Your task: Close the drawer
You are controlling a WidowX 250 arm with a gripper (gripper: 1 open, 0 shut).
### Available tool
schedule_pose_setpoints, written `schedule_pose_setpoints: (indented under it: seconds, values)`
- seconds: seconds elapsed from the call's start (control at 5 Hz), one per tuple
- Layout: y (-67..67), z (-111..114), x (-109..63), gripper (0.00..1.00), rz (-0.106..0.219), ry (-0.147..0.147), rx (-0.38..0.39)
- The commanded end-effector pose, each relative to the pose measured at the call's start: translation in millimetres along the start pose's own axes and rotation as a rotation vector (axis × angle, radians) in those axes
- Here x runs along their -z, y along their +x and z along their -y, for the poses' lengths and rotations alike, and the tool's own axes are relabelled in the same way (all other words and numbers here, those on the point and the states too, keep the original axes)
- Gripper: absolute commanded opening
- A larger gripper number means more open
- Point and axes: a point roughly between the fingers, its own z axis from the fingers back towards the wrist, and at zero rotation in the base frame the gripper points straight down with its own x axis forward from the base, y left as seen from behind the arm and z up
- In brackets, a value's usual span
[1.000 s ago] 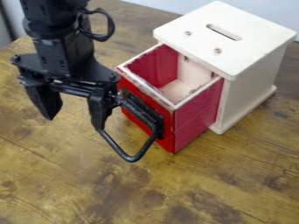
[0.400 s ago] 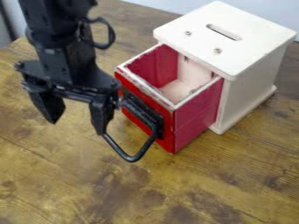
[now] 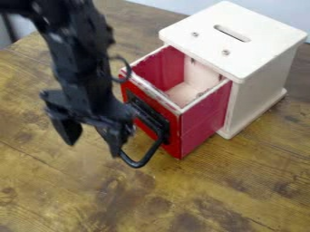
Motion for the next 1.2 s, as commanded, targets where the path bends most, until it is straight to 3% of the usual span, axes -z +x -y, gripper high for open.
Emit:
schedule_pose_setpoints:
  seconds: [0.0,0.2,0.4,0.8,1.0]
  values:
    - [23.0,2.0,5.1,1.00,0.051,0.003,-0.054]
    - [39.7,0.7,17.5,1.00,0.042,0.014,-0.120]
    - [48.2,-3.3,14.4,0.00,0.084,-0.005,-0.193]
    - [55.2,6.7,10.0,0.00,0.128,-0.016,-0.166]
    - [58.1,2.0,-0.7,0.00,0.145,-0.016,-0.170]
